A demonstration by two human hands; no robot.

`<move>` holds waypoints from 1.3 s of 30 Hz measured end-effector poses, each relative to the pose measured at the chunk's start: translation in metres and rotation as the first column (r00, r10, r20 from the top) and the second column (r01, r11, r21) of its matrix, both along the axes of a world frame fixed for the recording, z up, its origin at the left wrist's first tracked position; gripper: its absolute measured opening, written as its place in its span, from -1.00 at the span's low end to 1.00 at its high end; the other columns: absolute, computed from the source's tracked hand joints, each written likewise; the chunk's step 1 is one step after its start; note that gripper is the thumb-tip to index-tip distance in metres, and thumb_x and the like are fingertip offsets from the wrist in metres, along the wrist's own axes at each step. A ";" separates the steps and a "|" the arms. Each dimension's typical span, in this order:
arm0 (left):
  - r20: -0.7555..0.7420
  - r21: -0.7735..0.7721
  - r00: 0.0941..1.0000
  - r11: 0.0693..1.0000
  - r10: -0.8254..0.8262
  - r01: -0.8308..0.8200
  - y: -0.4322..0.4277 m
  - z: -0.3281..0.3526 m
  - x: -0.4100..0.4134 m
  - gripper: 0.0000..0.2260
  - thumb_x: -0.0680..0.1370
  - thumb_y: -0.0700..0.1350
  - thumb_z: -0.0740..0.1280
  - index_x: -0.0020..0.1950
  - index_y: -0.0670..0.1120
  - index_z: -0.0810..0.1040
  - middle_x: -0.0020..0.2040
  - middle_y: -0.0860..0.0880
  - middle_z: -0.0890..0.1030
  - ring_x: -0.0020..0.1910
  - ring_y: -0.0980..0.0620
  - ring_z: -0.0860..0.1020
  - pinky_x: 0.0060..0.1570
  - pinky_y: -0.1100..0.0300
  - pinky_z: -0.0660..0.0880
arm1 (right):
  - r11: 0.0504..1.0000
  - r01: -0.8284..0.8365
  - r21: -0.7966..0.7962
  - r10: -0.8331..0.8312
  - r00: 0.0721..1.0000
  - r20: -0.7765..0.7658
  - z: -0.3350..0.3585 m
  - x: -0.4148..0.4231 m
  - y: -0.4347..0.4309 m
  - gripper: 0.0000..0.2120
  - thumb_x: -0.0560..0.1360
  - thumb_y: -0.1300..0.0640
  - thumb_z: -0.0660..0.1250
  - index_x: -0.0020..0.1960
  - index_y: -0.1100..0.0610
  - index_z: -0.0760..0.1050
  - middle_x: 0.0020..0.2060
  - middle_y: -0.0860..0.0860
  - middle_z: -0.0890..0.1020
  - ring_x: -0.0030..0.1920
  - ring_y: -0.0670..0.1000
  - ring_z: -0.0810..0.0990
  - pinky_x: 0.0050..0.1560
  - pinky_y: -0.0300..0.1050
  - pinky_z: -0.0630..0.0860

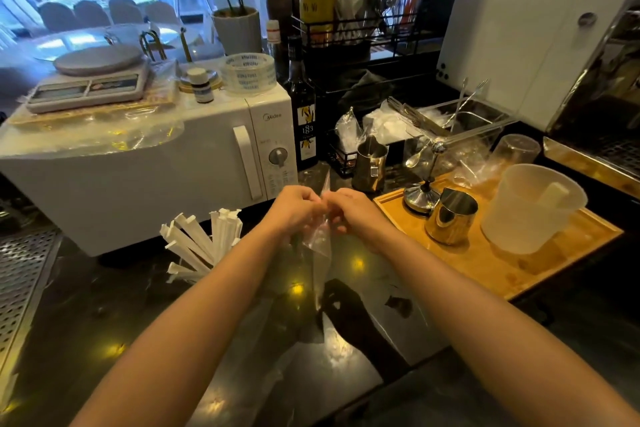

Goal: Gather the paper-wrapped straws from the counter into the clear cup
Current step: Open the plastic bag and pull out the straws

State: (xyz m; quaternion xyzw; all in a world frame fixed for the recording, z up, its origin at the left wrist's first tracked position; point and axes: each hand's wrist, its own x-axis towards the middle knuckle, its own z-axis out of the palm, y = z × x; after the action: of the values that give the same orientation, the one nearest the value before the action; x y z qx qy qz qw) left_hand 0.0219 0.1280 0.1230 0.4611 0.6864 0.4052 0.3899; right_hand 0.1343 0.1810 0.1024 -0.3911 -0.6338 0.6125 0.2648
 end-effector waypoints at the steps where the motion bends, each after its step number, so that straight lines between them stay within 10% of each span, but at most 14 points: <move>1: 0.019 -0.017 1.000 1.000 -0.014 0.014 -0.001 0.000 -0.001 -0.79 0.45 -0.30 0.30 -0.37 -0.11 0.43 -0.39 -0.05 0.49 -0.43 0.08 0.48 -0.47 0.31 0.42 | 0.999 -0.034 -0.007 0.034 0.999 0.009 0.001 0.000 0.000 -0.78 0.51 0.06 0.23 -0.31 0.05 0.40 -0.40 -0.03 0.47 -0.48 -0.16 0.44 -0.51 -0.33 0.37; 6: 0.064 -0.079 0.990 0.988 -0.129 0.134 -0.008 0.000 -0.007 -0.95 0.44 -0.27 0.35 -0.22 -0.16 0.54 -0.24 -0.13 0.60 -0.26 -0.01 0.61 -0.18 0.16 0.57 | 0.984 -0.170 0.045 0.164 0.979 0.122 0.004 0.000 -0.005 -0.74 0.53 0.05 0.20 -0.33 0.05 0.38 -0.41 -0.01 0.47 -0.41 -0.07 0.46 -0.38 -0.25 0.41; 11: 0.097 -0.136 0.961 0.953 -0.259 0.271 -0.017 0.001 -0.017 -0.92 0.47 -0.17 0.34 -0.13 -0.17 0.59 -0.31 -0.08 0.58 -0.42 0.11 0.53 -0.36 0.27 0.44 | 0.964 -0.241 0.113 0.223 0.963 0.151 0.007 0.002 -0.010 -0.73 0.54 0.11 0.17 -0.34 0.00 0.39 -0.35 -0.04 0.49 -0.33 -0.09 0.46 -0.28 -0.24 0.41; 17: 0.338 -0.030 0.906 0.959 -0.256 0.283 -0.022 -0.003 -0.019 -0.86 0.51 -0.14 0.28 -0.18 -0.14 0.59 -0.30 -0.04 0.61 -0.33 0.09 0.54 -0.27 0.27 0.49 | 0.978 -0.200 -0.057 0.195 0.977 -0.082 0.007 0.001 -0.013 -0.72 0.55 0.16 0.14 -0.32 0.07 0.44 -0.47 -0.08 0.46 -0.47 -0.16 0.41 -0.44 -0.35 0.37; 26: 0.594 0.165 0.780 0.979 -0.195 0.120 -0.031 0.000 -0.003 -0.76 0.58 -0.18 0.14 -0.17 -0.19 0.56 -0.42 0.00 0.66 -0.42 0.13 0.63 -0.41 0.34 0.55 | 0.970 -0.149 -0.190 0.084 0.946 -0.313 0.009 -0.003 -0.016 -0.64 0.56 0.20 0.10 -0.41 0.10 0.39 -0.64 -0.11 0.41 -0.63 -0.17 0.33 -0.60 -0.38 0.30; 39: 0.493 0.139 0.870 0.986 0.015 -0.096 -0.036 -0.004 0.006 -0.75 0.56 -0.17 0.16 -0.28 -0.16 0.51 -0.38 -0.04 0.53 -0.38 0.09 0.51 -0.32 0.26 0.48 | 0.963 0.034 -0.267 -0.137 0.916 -0.377 0.008 -0.004 -0.027 -0.67 0.52 0.26 0.08 -0.41 0.12 0.33 -0.68 -0.10 0.41 -0.67 -0.17 0.32 -0.66 -0.38 0.24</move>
State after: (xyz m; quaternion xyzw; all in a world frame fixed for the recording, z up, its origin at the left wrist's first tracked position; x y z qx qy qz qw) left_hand 0.0277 0.0920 0.1192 0.3530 0.5437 0.5731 0.5012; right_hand 0.1301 0.1538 0.1106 -0.3186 -0.4660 0.7426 0.3604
